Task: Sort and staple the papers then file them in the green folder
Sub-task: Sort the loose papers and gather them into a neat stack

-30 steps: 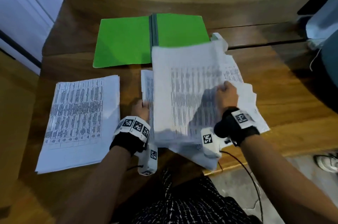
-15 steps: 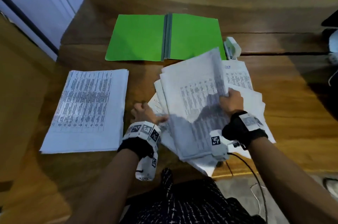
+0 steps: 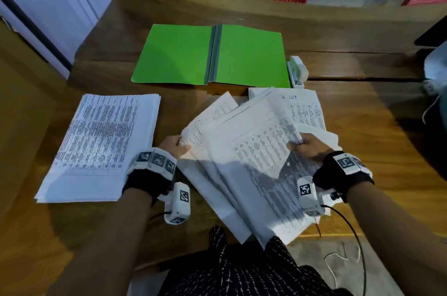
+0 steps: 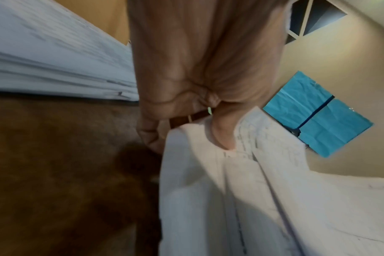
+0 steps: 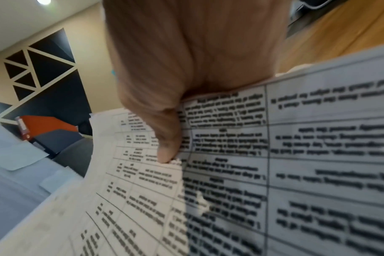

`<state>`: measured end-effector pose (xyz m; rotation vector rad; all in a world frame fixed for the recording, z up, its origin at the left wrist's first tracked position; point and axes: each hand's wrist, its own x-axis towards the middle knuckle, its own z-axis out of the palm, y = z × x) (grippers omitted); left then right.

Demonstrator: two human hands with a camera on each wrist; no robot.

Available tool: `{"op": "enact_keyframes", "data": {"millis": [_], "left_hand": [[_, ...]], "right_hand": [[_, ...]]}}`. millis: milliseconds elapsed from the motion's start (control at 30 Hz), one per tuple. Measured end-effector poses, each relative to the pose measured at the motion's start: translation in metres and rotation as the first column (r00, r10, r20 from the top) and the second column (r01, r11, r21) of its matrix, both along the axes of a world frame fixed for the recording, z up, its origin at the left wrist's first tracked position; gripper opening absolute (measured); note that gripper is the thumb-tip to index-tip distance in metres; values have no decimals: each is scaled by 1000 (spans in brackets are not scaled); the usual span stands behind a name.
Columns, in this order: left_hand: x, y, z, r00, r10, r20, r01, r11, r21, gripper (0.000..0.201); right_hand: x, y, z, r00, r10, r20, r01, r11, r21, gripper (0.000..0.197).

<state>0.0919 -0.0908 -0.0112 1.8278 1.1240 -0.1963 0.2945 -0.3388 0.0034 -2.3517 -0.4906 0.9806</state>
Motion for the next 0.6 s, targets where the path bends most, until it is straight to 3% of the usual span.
{"op": "enact_keyframes", "data": {"millis": [100, 200, 300, 333, 400, 467, 533, 600], "left_hand": [[7, 1, 6, 996, 32, 79, -28, 999, -42, 33], [16, -3, 1, 946, 239, 220, -201, 963, -179, 37], [14, -4, -16, 799, 562, 214, -390, 755, -526, 42], [12, -9, -17, 785, 585, 205, -386, 720, -577, 37], [11, -23, -13, 851, 478, 216, -311, 792, -525, 27], [18, -35, -5, 886, 377, 272, -265, 891, -369, 31], [26, -37, 20, 835, 380, 398, -303, 921, -244, 34], [32, -30, 58, 705, 399, 587, -337, 916, -219, 32]], "right_hand": [[-14, 18, -5, 996, 84, -17, -83, 995, 47, 38], [-23, 30, -16, 994, 107, 22, -109, 984, 141, 56], [-22, 31, -19, 990, -139, -35, 144, 972, 186, 49], [-23, 31, -16, 977, -205, -57, 213, 953, 216, 47], [-25, 33, -8, 952, -296, -77, 305, 905, 297, 50], [-29, 43, 12, 940, -335, -62, 329, 846, 420, 52], [-33, 53, 36, 926, -374, 59, 285, 791, 542, 51], [-38, 60, 68, 895, -429, 119, 232, 678, 698, 44]]}}
